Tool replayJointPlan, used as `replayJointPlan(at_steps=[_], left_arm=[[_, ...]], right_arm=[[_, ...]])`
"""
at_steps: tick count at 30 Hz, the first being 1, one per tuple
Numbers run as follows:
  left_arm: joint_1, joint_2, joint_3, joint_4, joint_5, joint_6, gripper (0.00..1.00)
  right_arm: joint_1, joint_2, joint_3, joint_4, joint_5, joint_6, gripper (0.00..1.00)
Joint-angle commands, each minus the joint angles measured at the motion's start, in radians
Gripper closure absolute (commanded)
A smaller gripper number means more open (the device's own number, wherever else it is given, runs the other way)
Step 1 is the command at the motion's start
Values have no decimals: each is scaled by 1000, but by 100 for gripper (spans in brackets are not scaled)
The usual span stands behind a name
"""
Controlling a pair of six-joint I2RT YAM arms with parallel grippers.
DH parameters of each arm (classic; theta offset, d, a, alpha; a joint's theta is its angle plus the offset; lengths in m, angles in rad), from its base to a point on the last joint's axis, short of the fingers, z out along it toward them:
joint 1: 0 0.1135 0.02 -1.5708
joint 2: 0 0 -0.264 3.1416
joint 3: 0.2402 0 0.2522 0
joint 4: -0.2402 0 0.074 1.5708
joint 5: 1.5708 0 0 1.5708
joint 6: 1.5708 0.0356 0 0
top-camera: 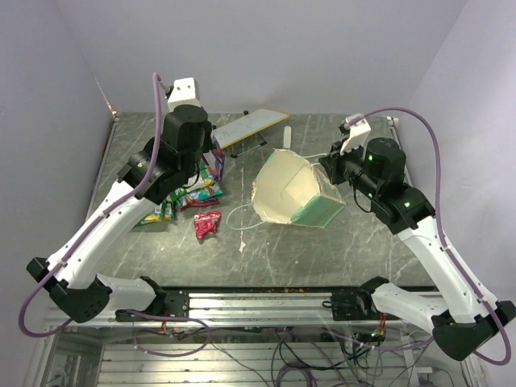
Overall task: Take the snacks out of the paper bag
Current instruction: Place the snack at the center of the board.
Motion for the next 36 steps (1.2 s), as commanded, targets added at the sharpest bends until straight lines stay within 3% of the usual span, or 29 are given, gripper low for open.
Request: replayJointPlan(at_steps=[1, 16, 19, 30, 36], left_arm=[[70, 34, 15, 61, 85, 6, 93], [232, 176, -10, 110, 162, -14, 93], [233, 168, -44, 131, 258, 31, 93], [231, 72, -379, 134, 529, -140, 30], [230, 29, -390, 106, 544, -141, 26]], right_arm=[[-3, -24, 2, -26, 18, -23, 100], [-3, -40, 21, -65, 39, -48, 100], [-3, -46, 30, -75, 60, -59, 100], [-3, -59, 82, -89, 179, -111, 100], [-7, -11, 185, -103, 308, -228, 100]])
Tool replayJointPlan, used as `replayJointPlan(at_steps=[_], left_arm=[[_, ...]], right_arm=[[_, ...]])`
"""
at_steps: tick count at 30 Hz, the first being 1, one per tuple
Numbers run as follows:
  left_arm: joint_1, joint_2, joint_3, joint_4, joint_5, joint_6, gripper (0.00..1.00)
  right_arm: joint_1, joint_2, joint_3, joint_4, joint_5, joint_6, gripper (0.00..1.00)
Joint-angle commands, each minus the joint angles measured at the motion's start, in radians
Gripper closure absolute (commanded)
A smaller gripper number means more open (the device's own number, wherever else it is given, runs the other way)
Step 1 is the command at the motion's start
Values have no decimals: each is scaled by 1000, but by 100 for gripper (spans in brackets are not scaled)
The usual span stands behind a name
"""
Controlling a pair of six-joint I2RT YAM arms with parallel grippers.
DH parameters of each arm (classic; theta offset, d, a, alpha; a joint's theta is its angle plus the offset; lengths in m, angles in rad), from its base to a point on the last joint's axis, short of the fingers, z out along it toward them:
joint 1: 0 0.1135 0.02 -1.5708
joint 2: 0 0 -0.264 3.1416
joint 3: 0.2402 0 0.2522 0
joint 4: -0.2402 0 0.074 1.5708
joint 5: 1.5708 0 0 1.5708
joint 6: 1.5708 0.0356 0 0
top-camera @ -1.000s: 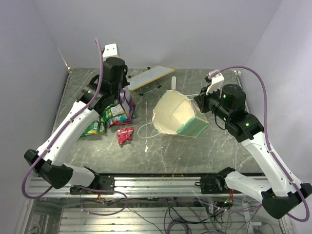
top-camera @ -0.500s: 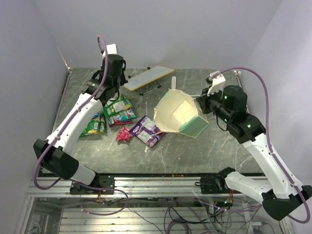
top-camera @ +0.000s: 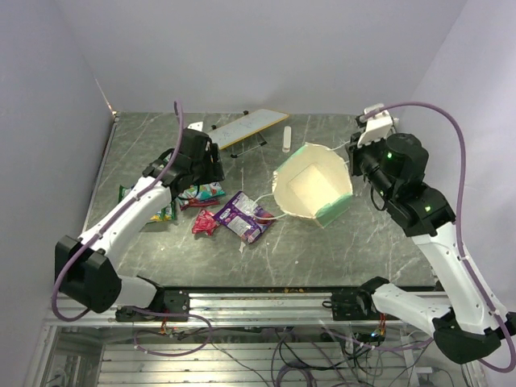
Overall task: Take the snacks out of the paper bag
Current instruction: Adjust the paper bag at the center of the board.
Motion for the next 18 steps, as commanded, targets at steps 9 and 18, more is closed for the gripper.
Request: replayJointPlan(at_steps=[9, 18], left_arm=[[0, -66, 91, 1, 125, -28, 24], [0, -41, 163, -21, 193, -7, 21]], right_arm=[[-80, -25, -53, -28, 252, 161, 100], [-187, 32, -27, -123, 397, 192, 79]])
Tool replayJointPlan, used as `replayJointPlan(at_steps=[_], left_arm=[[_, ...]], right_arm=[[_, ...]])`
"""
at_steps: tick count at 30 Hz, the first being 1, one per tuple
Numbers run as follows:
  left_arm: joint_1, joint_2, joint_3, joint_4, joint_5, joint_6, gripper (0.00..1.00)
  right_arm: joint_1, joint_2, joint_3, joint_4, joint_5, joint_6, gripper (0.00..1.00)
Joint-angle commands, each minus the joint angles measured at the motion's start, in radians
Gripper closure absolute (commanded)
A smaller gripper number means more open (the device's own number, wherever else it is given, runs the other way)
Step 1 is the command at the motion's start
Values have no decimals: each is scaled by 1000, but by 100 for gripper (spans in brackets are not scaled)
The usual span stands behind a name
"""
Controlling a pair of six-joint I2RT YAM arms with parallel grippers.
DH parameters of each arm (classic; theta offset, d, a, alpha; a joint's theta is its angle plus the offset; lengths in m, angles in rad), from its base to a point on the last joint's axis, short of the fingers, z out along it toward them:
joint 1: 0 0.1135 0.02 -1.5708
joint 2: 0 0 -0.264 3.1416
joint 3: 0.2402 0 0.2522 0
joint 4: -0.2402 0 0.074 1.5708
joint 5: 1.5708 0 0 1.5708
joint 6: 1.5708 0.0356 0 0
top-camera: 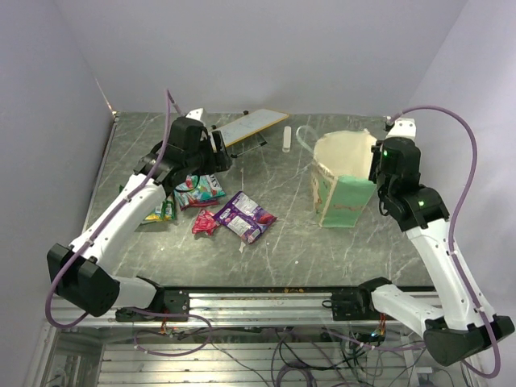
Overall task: Take the snacks out of the paper bag
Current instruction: Adjust the paper bag at the center of the board.
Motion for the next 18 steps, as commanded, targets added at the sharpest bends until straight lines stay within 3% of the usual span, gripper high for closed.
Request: replayJointPlan(at_steps=[1, 5, 9, 10, 12, 18], left_arm=[[1, 3, 72, -4, 64, 13, 21], [1, 10, 99, -4, 80, 2, 20], [0, 9, 102, 17, 100, -31, 18], [-1, 9, 106, 19, 101, -37, 18], [-2, 10, 127, 14, 97, -43, 18], [-2, -18, 260, -12, 27, -12, 17]], right_arm=[[-24, 53, 114, -61, 54, -12, 75], [-24, 133, 312, -217, 45, 12, 50], [-23, 138, 400, -309, 5, 61, 36], [-23, 131, 415, -319, -4, 72, 29], [-24, 116, 446, -319, -32, 86, 1], [-24, 121, 638, -329, -216, 122, 0]])
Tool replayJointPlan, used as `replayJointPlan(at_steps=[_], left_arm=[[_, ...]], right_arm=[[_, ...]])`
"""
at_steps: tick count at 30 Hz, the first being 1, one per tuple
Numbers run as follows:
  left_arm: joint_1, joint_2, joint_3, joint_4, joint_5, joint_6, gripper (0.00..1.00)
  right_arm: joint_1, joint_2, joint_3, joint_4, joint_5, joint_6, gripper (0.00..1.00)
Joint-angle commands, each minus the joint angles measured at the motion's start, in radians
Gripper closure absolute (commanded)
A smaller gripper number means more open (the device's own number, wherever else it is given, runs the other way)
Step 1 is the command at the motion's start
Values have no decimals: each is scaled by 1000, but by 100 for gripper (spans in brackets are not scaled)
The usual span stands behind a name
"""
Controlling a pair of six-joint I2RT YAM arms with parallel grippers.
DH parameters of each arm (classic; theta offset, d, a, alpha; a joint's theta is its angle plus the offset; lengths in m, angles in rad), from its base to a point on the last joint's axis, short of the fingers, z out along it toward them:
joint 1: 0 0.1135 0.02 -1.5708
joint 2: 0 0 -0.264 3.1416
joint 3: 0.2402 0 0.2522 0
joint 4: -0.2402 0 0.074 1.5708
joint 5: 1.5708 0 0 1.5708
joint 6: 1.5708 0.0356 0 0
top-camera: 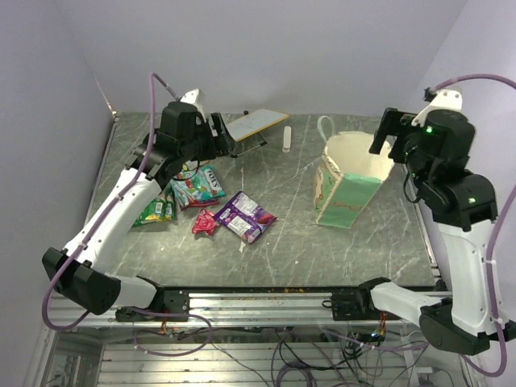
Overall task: Take the snacks out of the paper bag
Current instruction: Adjust the paper bag at the center of the board, then reset both arms
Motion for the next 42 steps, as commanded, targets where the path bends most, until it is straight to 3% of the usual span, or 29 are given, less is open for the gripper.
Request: replayJointPlan(at_steps=[1, 4, 9, 17, 42], left_arm=[[0, -41, 148, -14, -40, 29, 17], [-2, -97, 215, -12, -75, 80, 16], [-2, -216, 282, 55, -173, 192, 17], [-2, -285, 424, 31, -355, 329, 18], [-1, -320, 407, -26, -423, 330, 20]], right_arm=[[-3, 1, 169, -25, -199, 31, 0], [-3, 2, 256, -22, -309, 39, 0], [-3, -49, 233, 47, -360, 101, 0], [-3, -33, 275, 38, -304, 177, 0], [-4, 32, 304, -20, -215, 148, 0]])
